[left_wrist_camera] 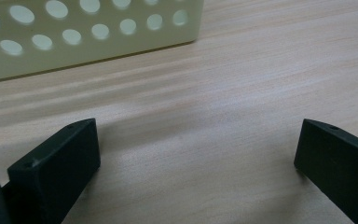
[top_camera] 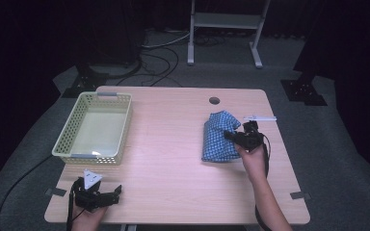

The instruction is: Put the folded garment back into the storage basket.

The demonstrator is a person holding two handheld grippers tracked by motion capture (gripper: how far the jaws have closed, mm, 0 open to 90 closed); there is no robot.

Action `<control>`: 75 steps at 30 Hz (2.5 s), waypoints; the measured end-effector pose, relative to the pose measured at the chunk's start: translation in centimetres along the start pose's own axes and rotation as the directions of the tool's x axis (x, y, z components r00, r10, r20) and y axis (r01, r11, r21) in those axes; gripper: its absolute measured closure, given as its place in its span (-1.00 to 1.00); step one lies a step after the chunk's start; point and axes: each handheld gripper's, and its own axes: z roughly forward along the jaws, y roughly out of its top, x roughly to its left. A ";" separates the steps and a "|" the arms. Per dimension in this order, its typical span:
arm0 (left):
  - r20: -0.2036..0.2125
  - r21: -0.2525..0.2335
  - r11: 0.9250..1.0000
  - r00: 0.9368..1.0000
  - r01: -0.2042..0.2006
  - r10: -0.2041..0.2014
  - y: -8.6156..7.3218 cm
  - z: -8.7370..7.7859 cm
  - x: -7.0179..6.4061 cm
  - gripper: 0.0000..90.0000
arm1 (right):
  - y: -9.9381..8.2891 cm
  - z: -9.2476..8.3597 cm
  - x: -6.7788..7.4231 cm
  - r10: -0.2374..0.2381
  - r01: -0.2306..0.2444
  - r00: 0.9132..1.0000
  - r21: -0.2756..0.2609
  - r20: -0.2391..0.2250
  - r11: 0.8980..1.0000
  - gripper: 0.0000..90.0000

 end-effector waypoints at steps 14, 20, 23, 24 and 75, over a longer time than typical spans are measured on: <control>0.000 -0.002 1.000 1.000 0.000 0.000 0.0 0.0 0.0 -1.00 | 2.5 -5.2 0.7 0.029 -0.031 0.999 -0.144 -0.018 0.989 0.67; -0.001 -0.004 1.000 1.000 0.000 0.000 0.0 0.0 0.0 -1.00 | 2.9 -5.4 1.1 0.024 -0.025 1.000 -0.155 -0.009 0.988 0.67; -0.001 -0.002 1.000 1.000 -0.002 0.002 0.0 0.0 0.0 -1.00 | 2.9 -5.3 1.3 0.028 -0.029 1.000 -0.161 -0.007 0.987 0.67; -0.001 -0.002 1.000 1.000 -0.002 0.002 0.0 0.0 0.0 -1.00 | 3.0 -5.2 1.3 0.026 -0.027 1.000 -0.159 -0.007 0.987 0.67; 0.000 -0.001 1.000 1.000 0.000 0.000 0.0 0.0 0.0 -1.00 | 5.7 2.3 11.2 -0.031 0.002 0.985 -0.168 -0.172 0.986 0.66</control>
